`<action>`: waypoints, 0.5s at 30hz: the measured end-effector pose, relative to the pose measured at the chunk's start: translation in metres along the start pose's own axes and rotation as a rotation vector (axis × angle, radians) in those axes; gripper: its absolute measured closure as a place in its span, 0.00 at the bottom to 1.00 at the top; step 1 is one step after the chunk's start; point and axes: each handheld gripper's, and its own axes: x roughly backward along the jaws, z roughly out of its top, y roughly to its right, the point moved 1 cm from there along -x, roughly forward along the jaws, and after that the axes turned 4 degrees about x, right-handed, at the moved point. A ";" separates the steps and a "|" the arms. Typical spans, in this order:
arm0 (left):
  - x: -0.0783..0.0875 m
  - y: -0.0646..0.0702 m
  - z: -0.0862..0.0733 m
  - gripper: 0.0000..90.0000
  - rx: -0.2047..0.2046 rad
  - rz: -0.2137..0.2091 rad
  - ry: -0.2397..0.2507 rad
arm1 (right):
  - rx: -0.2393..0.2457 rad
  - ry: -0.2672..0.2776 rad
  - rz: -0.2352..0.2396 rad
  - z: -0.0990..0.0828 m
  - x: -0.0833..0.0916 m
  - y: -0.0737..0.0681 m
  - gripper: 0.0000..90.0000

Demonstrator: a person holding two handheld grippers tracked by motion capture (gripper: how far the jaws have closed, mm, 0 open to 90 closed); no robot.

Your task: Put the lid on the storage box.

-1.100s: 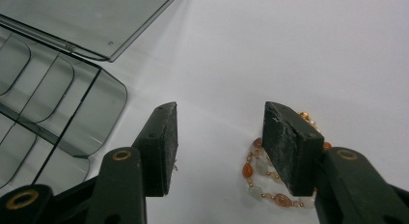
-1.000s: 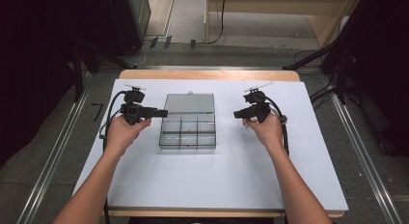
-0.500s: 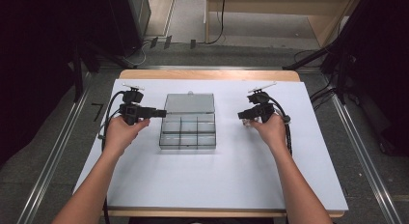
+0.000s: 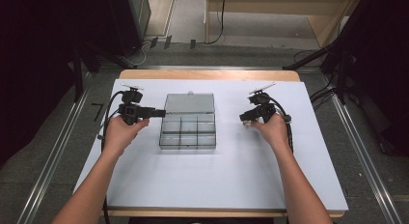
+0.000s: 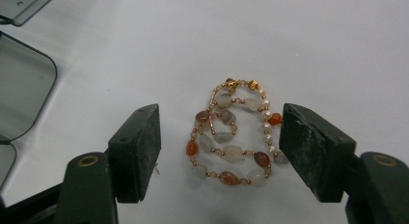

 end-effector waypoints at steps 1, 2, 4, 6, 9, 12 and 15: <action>0.000 0.000 0.000 0.46 0.000 0.000 0.000 | 0.004 -0.004 -0.007 0.000 0.000 0.000 0.34; 0.000 0.000 0.000 0.46 0.001 0.001 0.000 | 0.006 -0.008 -0.009 0.000 -0.001 0.000 0.34; 0.000 0.000 -0.001 0.46 0.000 0.005 -0.003 | 0.023 -0.034 -0.032 0.002 -0.003 0.000 0.33; 0.001 -0.001 -0.002 0.46 0.004 0.007 -0.004 | 0.021 -0.048 -0.045 0.002 -0.004 0.001 0.32; 0.002 -0.002 -0.004 0.46 0.008 0.012 0.000 | 0.013 -0.072 -0.049 0.003 -0.006 0.001 0.30; 0.004 -0.004 -0.005 0.46 0.011 0.014 -0.003 | 0.006 -0.091 -0.046 0.004 -0.009 0.003 0.27; 0.005 -0.005 -0.007 0.46 0.017 0.017 -0.002 | 0.004 -0.102 -0.058 0.005 -0.012 0.005 0.24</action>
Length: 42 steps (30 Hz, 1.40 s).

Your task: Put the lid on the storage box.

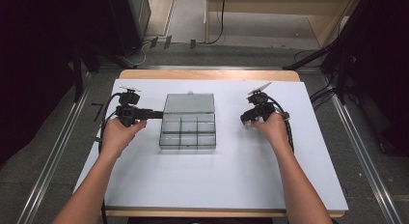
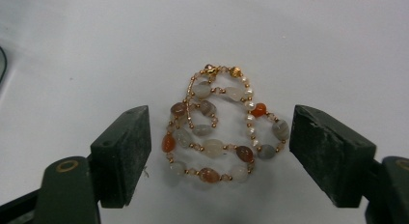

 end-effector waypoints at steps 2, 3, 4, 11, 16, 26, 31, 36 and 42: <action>0.000 -0.002 -0.001 0.46 0.002 0.005 -0.003 | -0.002 -0.011 -0.006 0.000 -0.002 0.001 0.23; 0.000 -0.002 -0.001 0.46 0.002 0.008 -0.003 | -0.005 -0.018 -0.012 0.000 -0.003 0.002 0.23; 0.001 -0.002 -0.001 0.46 0.001 0.007 -0.003 | -0.007 -0.025 -0.014 0.000 -0.005 0.002 0.23; 0.001 -0.003 -0.002 0.46 0.006 0.007 -0.005 | -0.004 -0.039 -0.013 0.001 -0.011 0.001 0.21; 0.001 -0.004 -0.002 0.46 0.009 0.006 -0.004 | 0.028 -0.038 -0.036 0.000 -0.012 -0.001 0.24; 0.000 -0.005 -0.002 0.46 0.012 0.006 -0.006 | 0.031 -0.031 -0.038 -0.002 -0.007 0.002 0.52; 0.001 -0.006 -0.002 0.46 0.014 0.005 -0.004 | 0.037 -0.030 -0.030 -0.002 -0.005 0.002 0.66; 0.002 -0.006 -0.002 0.46 0.018 0.002 -0.001 | 0.041 -0.035 -0.014 -0.002 -0.004 0.000 0.81; 0.002 -0.008 -0.002 0.46 0.026 0.000 0.002 | 0.040 -0.039 0.018 -0.003 -0.003 0.005 0.94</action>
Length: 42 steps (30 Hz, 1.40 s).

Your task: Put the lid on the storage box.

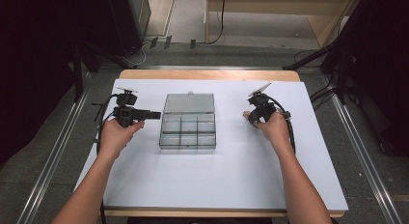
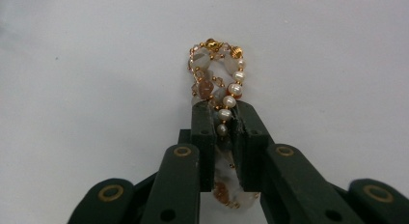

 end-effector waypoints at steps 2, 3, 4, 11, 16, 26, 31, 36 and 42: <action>0.000 -0.001 0.000 0.46 0.002 0.000 0.001 | 0.006 0.004 0.008 0.000 0.000 0.001 0.95; 0.000 -0.001 0.000 0.46 0.002 0.000 0.000 | 0.008 0.003 0.008 0.000 0.000 0.001 0.95; 0.000 -0.002 0.000 0.46 0.002 -0.001 0.001 | 0.010 0.002 0.006 0.000 0.000 0.000 0.95; 0.001 -0.003 0.001 0.46 0.008 -0.005 0.007 | 0.035 0.028 0.013 0.000 0.000 0.001 0.95; 0.001 -0.005 0.001 0.46 0.009 -0.006 0.005 | 0.029 0.045 0.039 -0.001 0.000 0.003 0.95; 0.001 -0.005 0.001 0.46 0.012 -0.007 0.006 | 0.034 0.128 0.052 0.000 0.011 0.000 0.95; 0.001 -0.005 0.001 0.46 0.011 -0.007 0.006 | 0.029 0.156 0.065 -0.001 0.014 0.000 0.95; 0.002 -0.005 0.001 0.46 0.014 -0.010 0.012 | 0.027 0.191 0.079 -0.001 0.019 -0.001 0.95; 0.001 -0.005 0.002 0.46 0.013 -0.010 0.012 | 0.036 0.218 0.081 -0.001 0.026 -0.005 0.95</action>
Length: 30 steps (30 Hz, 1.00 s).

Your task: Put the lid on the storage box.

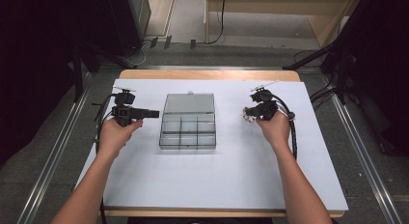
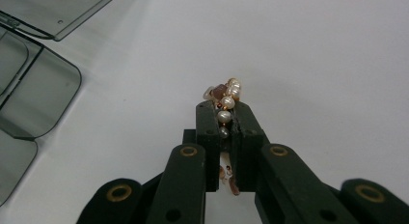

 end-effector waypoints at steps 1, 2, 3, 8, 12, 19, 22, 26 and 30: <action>0.000 0.000 0.000 0.46 -0.001 -0.002 0.001 | 0.003 0.008 -0.006 0.000 0.001 -0.001 0.95; 0.000 0.000 0.000 0.46 -0.001 -0.003 0.001 | 0.011 0.012 -0.002 0.000 0.002 -0.001 0.95; 0.000 0.000 0.000 0.46 -0.003 -0.002 0.002 | 0.007 0.017 -0.003 0.000 0.002 -0.001 0.95; 0.001 0.000 0.001 0.46 -0.005 -0.002 0.005 | 0.011 0.039 0.000 0.000 0.007 -0.003 0.95; 0.001 0.000 0.001 0.46 -0.006 -0.004 0.006 | 0.011 0.060 0.005 0.000 0.011 -0.005 0.95; 0.001 0.000 0.002 0.46 -0.009 -0.007 0.006 | 0.020 0.083 0.009 0.000 0.017 -0.009 0.95; 0.001 0.000 0.002 0.46 -0.010 -0.009 0.006 | 0.029 0.095 0.011 0.000 0.019 -0.011 0.95; 0.000 0.000 0.002 0.46 -0.012 -0.007 0.005 | 0.029 0.105 0.021 0.000 0.023 -0.013 0.95; 0.000 0.000 0.002 0.46 -0.012 -0.008 0.006 | 0.034 0.117 0.029 0.000 0.025 -0.016 0.95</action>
